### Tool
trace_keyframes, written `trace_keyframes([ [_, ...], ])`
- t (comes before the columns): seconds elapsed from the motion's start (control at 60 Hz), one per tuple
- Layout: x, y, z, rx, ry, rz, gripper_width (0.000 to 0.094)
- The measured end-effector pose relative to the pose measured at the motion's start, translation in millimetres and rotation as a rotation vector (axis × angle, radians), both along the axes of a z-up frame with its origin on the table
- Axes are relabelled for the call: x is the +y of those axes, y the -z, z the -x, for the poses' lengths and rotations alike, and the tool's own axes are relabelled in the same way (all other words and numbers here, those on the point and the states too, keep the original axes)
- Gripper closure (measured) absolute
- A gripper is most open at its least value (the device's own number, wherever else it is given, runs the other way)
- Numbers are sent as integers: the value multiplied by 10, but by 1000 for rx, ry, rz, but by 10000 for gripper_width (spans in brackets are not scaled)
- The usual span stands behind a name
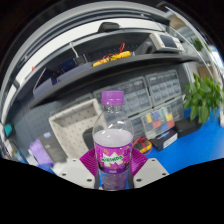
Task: Pour water
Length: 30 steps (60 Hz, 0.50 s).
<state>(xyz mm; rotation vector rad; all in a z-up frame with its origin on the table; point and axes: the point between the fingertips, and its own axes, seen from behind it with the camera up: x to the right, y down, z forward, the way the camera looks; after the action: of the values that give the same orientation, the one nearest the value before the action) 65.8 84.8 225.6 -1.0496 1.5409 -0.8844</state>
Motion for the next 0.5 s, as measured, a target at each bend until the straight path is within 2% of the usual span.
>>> trace_keyframes([
  [0.117, -385, 384, -14, 50, -3, 168, 546],
  [0.183, -518, 579, -49, 82, -13, 223, 546],
  [0.45, -760, 1263, -108, 135, -72, 281, 539],
  [0.5, -748, 1232, -107, 95, -80, 272, 529],
])
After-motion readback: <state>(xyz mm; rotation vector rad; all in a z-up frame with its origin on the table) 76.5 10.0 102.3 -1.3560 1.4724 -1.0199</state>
